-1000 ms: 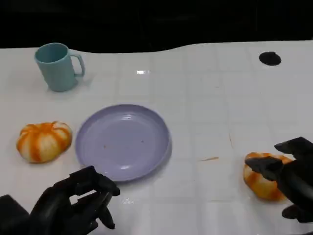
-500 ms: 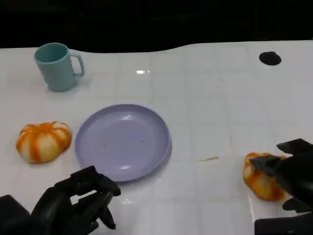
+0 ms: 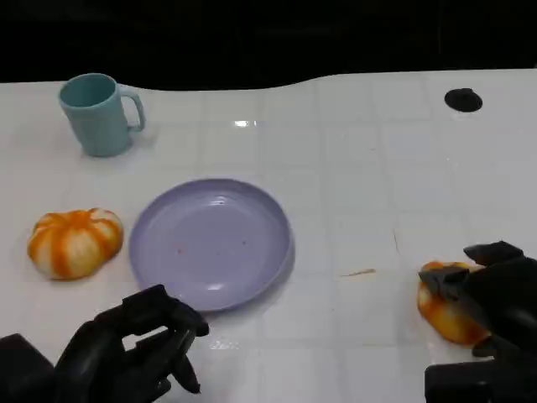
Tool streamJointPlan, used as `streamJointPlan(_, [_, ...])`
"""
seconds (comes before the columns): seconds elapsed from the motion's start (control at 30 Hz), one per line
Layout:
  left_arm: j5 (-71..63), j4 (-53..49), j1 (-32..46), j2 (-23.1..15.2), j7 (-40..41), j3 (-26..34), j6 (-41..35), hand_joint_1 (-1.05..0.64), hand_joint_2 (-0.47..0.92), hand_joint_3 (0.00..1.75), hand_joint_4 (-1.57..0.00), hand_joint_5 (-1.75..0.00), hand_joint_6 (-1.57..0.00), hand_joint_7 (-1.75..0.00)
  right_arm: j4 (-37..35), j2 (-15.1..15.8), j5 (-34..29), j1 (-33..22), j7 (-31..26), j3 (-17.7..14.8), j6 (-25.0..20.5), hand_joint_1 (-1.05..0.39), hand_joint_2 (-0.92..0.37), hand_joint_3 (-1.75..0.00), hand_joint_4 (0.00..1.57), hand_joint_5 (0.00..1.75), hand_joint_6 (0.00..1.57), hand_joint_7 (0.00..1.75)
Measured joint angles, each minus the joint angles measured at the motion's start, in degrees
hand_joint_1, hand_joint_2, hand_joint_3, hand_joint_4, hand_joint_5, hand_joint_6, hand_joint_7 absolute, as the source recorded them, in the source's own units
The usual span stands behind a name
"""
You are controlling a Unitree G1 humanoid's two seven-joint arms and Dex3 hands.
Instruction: Grasp the bread from the table and place it into the plate.
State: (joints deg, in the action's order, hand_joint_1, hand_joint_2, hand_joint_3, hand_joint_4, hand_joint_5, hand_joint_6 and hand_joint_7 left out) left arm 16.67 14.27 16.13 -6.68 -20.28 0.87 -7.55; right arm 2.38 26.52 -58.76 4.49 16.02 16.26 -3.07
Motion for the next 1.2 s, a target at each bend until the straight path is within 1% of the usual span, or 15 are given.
streamJointPlan(0.4, [0.0, 0.2, 0.1, 0.0, 0.1, -0.1, -0.1, -0.48, 0.92, 0.41, -0.74, -1.6, -0.74, -1.21, -7.1, -0.3, 3.3, 4.7, -2.3, 1.9, -1.0, -0.33, -0.82, -0.01, 0.15, 0.17, 0.29, 0.01])
streamJointPlan(0.7, [-0.1, 1.3, 0.3, 0.0, 0.8, -0.1, -0.7, -0.47, 0.92, 0.41, -0.73, -1.6, -0.73, -1.21, -14.2, -1.3, 9.4, 9.4, -1.9, 2.1, -1.3, -0.33, -0.85, -0.02, 0.25, 0.16, 0.37, 0.03])
streamJointPlan(0.77, [-0.1, 1.3, 0.3, 0.0, 0.8, -0.1, -0.7, -0.47, 0.92, 0.41, -0.72, -1.6, -0.72, -1.21, -15.5, -1.4, 10.8, 10.5, -1.5, 2.1, -1.5, -0.32, -0.86, -0.01, 0.33, 0.17, 0.43, 0.05])
streamJointPlan(0.83, [-0.1, 1.4, 0.3, 0.0, 0.8, -0.1, -0.7, -0.47, 0.92, 0.41, -0.72, -1.6, -0.72, -1.21, -16.6, -1.4, 11.5, 11.4, -1.6, 2.1, -1.6, -0.29, -0.87, -0.01, 0.51, 0.15, 0.56, 0.04])
streamJointPlan(0.87, [-0.1, 1.4, 0.3, 0.0, 0.8, -0.1, -0.7, -0.47, 0.92, 0.41, -0.72, -1.6, -0.72, -1.21, -17.3, -1.4, 11.9, 11.7, -2.1, 2.1, -1.6, -0.24, -0.87, -0.01, 0.73, 0.19, 0.69, 0.06])
streamJointPlan(0.9, [-0.1, 1.4, 0.3, 0.0, 0.8, -0.1, -0.7, -0.47, 0.92, 0.41, -0.72, -1.6, -0.72, -1.21, -18.0, -1.4, 12.4, 11.8, -3.3, 2.1, -1.1, -0.21, -0.87, 0.0, 0.83, 0.22, 0.76, 0.07])
streamJointPlan(0.93, [-0.1, 1.4, 0.3, -0.1, 0.8, -0.1, -0.7, -0.48, 0.92, 0.39, -0.73, -1.59, -0.73, -1.2, -18.8, -1.6, 13.1, 12.0, -4.8, 2.0, -0.5, -0.17, -0.88, 0.0, 0.87, 0.58, 0.89, 0.07])
streamJointPlan(0.97, [-0.1, 1.4, 0.4, -0.1, 0.8, -0.1, -0.7, -0.47, 0.92, 0.39, -0.73, -1.58, -0.73, -1.2, -19.9, -1.8, 13.5, 12.1, -7.0, 1.9, 0.4, -0.13, -0.9, -0.01, 0.89, 1.06, 1.08, 0.1])
streamJointPlan(1.0, [-0.1, 1.5, 0.4, -0.1, 0.8, -0.1, -0.7, -0.47, 0.92, 0.4, -0.73, -1.58, -0.73, -1.19, -21.0, -2.1, 14.0, 12.3, -9.4, 1.8, 1.6, -0.11, -0.91, -0.01, 0.9, 1.23, 1.15, 0.11])
streamJointPlan(1.03, [-0.2, 1.6, 0.4, -0.1, 0.8, -0.1, -0.7, -0.47, 0.92, 0.4, -0.73, -1.59, -0.73, -1.2, -22.3, -2.2, 14.2, 12.6, -12.0, 1.8, 3.0, -0.11, -0.91, -0.11, 0.92, 1.38, 1.25, 0.15])
streamJointPlan(1.07, [-0.2, 1.7, 0.4, -0.1, 0.8, -0.1, -0.7, -0.47, 0.92, 0.4, -0.73, -1.59, -0.73, -1.2, -23.7, -2.2, 14.2, 13.0, -14.4, 1.8, 4.6, -0.11, -0.85, -0.28, 0.91, 1.55, 1.3, 0.25])
streamJointPlan(1.1, [-0.2, 1.7, 0.4, 0.0, 0.8, -0.1, -0.7, -0.47, 0.92, 0.41, -0.73, -1.6, -0.73, -1.2, -25.3, -2.2, 14.2, 13.4, -16.5, 1.8, 6.1, -0.11, -0.77, -0.45, 0.9, 1.63, 1.26, 0.4])
streamJointPlan(1.13, [-0.2, 1.7, 0.5, 0.0, 0.8, -0.1, -0.7, -0.47, 0.92, 0.41, -0.72, -1.6, -0.73, -1.2, -26.8, -2.2, 14.2, 13.8, -18.3, 1.9, 7.4, -0.11, -0.69, -0.62, 0.89, 1.69, 1.15, 0.72])
streamJointPlan(1.17, [-0.2, 1.7, 0.5, -0.1, 0.8, -0.1, -0.7, -0.47, 0.92, 0.41, -0.72, -1.6, -0.73, -1.2, -28.1, -2.2, 14.2, 14.2, -19.9, 2.1, 8.6, -0.11, -0.61, -0.77, 0.89, 1.72, 0.98, 1.13])
streamJointPlan(1.2, [-0.2, 1.7, 0.5, -0.1, 0.8, -0.1, -0.7, -0.47, 0.92, 0.41, -0.72, -1.6, -0.73, -1.2, -29.0, -2.2, 14.1, 14.7, -21.2, 2.2, 9.6, -0.11, -0.58, -0.82, 0.89, 1.73, 0.91, 1.28])
